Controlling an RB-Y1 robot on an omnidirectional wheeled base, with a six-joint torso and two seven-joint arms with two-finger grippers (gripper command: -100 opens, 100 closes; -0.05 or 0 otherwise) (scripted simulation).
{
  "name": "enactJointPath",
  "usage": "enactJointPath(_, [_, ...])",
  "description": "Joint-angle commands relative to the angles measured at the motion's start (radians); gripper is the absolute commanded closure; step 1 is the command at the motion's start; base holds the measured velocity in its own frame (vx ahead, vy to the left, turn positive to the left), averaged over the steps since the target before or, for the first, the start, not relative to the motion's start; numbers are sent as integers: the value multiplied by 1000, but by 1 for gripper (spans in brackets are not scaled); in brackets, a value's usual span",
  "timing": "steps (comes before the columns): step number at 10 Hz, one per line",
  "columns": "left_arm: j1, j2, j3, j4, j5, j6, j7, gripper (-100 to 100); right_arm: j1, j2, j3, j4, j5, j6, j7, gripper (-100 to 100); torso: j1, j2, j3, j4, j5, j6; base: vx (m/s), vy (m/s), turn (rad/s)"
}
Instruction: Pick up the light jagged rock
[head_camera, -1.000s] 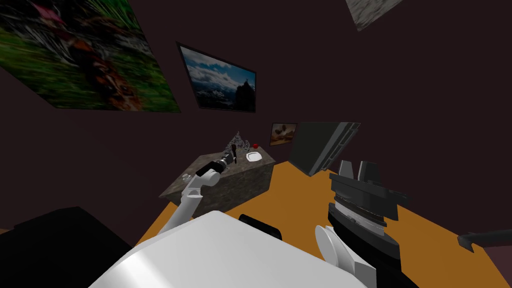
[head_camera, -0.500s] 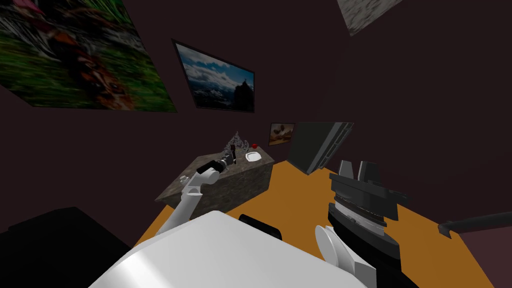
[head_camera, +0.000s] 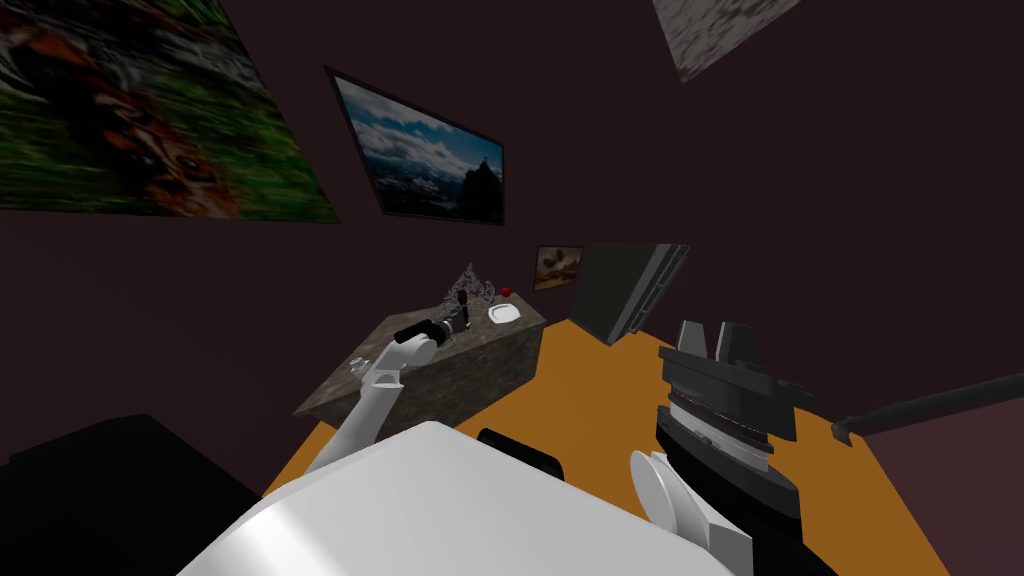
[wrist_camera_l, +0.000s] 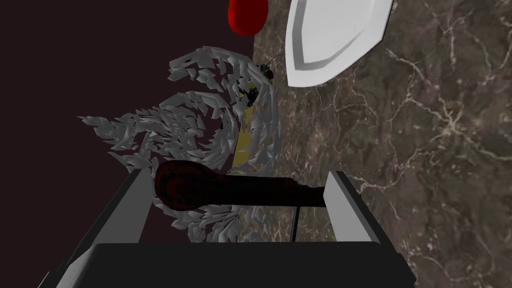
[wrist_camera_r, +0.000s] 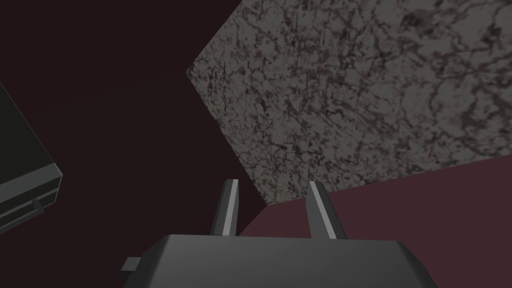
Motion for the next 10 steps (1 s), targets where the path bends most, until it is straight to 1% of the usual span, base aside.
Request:
enactJointPath(1, [-7,2,3,3,1,37,5,-100,0,0,0,0,0,0,0,0,0,0,0,0,0,0,-7,24,13])
enactJointPath(2, [-17,12,16,15,21,70,27,-100,0,0,0,0,0,0,0,0,-1,0,0,0,0,0,-15,33,-138])
enactJointPath(3, [-17,12,16,15,21,97,27,-100,0,0,0,0,0,0,0,0,0,0,0,0,0,0,-12,41,-89])
enactJointPath(4, [-17,12,16,15,21,109,27,-100,0,0,0,0,0,0,0,0,0,0,0,0,0,0,1,21,10])
enactJointPath(5, [-26,22,29,27,40,145,50,-100,0,0,0,0,0,0,0,0,-1,0,0,0,0,0,-3,30,-136])
enactJointPath(6, [-26,22,29,27,40,172,50,-100,0,0,0,0,0,0,0,0,-1,0,0,0,0,0,-2,41,-96])
enactJointPath(7, [-26,22,29,27,40,180,50,-100,0,0,0,0,0,0,0,0,0,0,0,0,0,0,1,24,11])
enactJointPath(8, [-35,31,41,40,58,221,73,-100,0,0,0,0,0,0,0,0,-1,-1,0,0,0,0,-1,32,-145])
enactJointPath(9, [-35,31,41,40,58,246,73,-100,0,0,0,0,0,0,0,0,0,-1,0,0,0,0,-7,47,-75])
enactJointPath(10, [-42,40,53,52,75,273,97,-100,0,0,0,0,0,0,0,0,0,0,0,0,0,0,-4,69,-129])
